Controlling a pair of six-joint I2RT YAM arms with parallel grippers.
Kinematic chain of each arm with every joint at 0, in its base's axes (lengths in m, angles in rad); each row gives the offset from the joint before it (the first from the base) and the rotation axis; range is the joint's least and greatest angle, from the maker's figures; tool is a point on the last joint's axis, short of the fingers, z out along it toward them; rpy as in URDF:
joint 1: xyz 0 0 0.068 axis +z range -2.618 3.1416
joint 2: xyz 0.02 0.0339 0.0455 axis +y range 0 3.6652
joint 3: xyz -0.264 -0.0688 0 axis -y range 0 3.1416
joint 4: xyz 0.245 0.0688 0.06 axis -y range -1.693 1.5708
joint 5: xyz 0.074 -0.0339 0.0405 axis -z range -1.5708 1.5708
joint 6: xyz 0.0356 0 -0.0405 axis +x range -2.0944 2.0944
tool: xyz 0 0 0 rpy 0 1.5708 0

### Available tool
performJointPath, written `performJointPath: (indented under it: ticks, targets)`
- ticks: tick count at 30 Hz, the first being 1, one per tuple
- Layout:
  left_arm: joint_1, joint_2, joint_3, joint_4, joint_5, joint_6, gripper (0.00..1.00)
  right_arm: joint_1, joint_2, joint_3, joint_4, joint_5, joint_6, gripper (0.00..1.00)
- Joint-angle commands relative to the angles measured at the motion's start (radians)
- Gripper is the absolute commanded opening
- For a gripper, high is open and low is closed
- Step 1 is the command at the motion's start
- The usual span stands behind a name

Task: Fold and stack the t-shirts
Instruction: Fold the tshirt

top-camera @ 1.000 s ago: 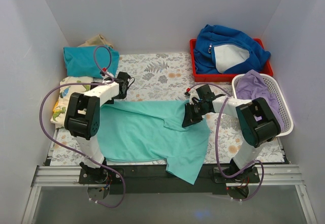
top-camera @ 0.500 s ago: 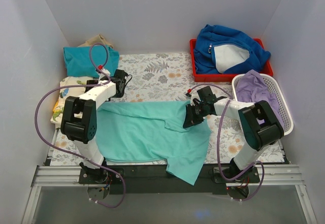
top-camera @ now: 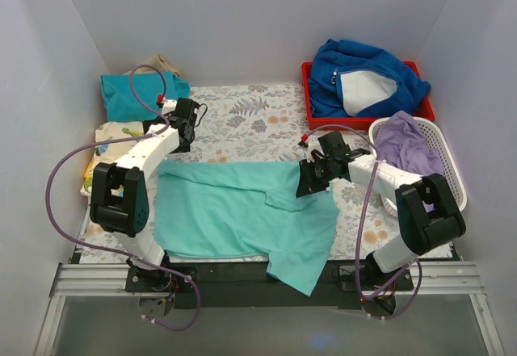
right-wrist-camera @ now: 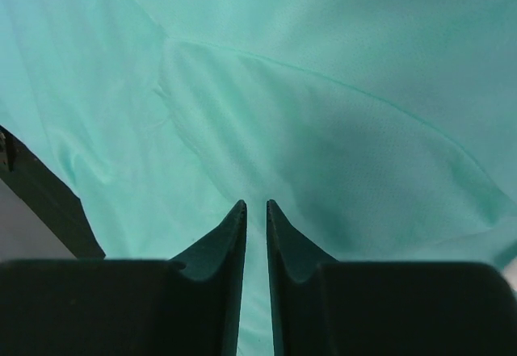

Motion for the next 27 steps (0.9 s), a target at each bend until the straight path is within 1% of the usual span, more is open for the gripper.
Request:
performJointPath:
  ticks: [1,4,6,10,14,19,27]
  targets:
    - [0.004,0.053,0.054,0.044,0.195,0.038,0.83,0.001,-0.067,0.085,-0.032,0.028,-0.032,0.22]
    - [0.002,0.143,0.085,0.023,0.257,0.037,0.82,-0.001,-0.069,0.108,-0.032,0.041,-0.04,0.22]
    - [0.002,0.175,0.107,0.009,0.284,0.034,0.83,0.001,-0.066,0.112,-0.04,0.054,-0.046,0.22]
    - [0.002,0.235,0.128,-0.011,0.344,0.012,0.83,-0.005,-0.056,0.105,-0.052,0.192,-0.049,0.22]
    - [0.002,0.238,0.114,0.004,0.389,0.017,0.83,-0.021,0.005,0.114,-0.041,0.238,-0.071,0.22]
    - [0.002,0.225,0.071,0.001,0.395,0.015,0.82,-0.045,0.106,0.129,-0.026,0.261,-0.071,0.22]
    - [-0.005,0.2,-0.016,0.044,0.519,-0.011,0.81,-0.117,0.258,0.218,-0.024,0.361,-0.058,0.21]
